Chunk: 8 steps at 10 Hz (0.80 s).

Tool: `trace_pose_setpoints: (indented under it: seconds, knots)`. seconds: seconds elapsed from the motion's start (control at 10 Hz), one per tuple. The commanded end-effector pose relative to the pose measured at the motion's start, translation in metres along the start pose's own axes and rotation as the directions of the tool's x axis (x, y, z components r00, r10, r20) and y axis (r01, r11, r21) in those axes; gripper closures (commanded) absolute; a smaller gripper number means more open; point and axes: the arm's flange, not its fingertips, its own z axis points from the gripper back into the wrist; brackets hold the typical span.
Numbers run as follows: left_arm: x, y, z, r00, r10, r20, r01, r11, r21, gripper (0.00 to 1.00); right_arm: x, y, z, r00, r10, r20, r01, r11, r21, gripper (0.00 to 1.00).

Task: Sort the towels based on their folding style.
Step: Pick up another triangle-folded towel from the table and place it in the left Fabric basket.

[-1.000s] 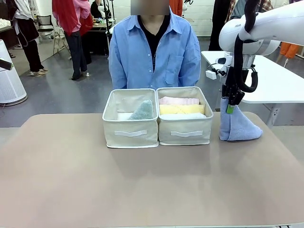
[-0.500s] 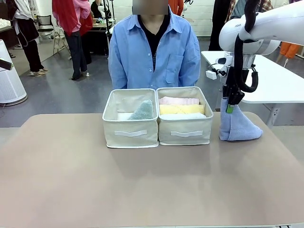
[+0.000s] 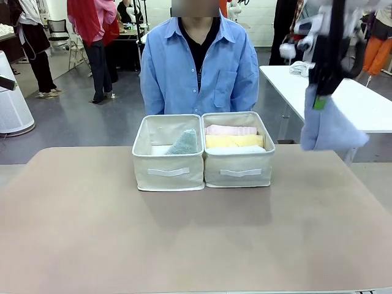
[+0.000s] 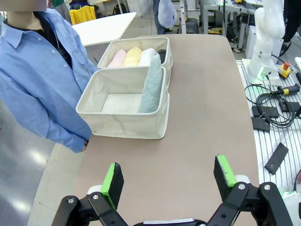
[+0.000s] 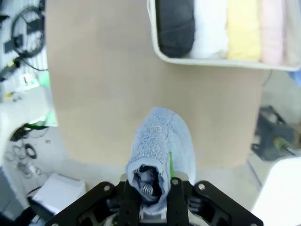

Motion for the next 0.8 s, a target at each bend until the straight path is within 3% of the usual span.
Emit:
trace_pose_setpoints:
  seconds: [0.0,0.3,0.4,0.7]
  knots:
    - [0.001,-0.001,0.002,1.0,-0.004,0.004,0.004,1.0,0.002,0.0,0.004,0.023,0.046,0.997,-0.068,0.021,0.07,0.995,-0.075,1.0]
    - [0.001,-0.001,0.002,1.0,-0.004,0.004,0.004,1.0,0.002,0.0,-0.006,0.036,0.06,0.991,-0.122,0.059,0.128,0.986,-0.104,1.0]
    - [0.001,-0.001,0.002,1.0,-0.004,0.004,0.004,1.0,0.002,0.0,-0.002,0.049,0.084,0.997,-0.068,0.022,0.07,0.991,-0.116,1.0]
    - [0.001,-0.001,0.002,1.0,-0.004,0.004,0.004,1.0,0.002,0.0,-0.002,0.049,0.084,0.997,-0.068,0.022,0.07,0.991,-0.116,1.0]
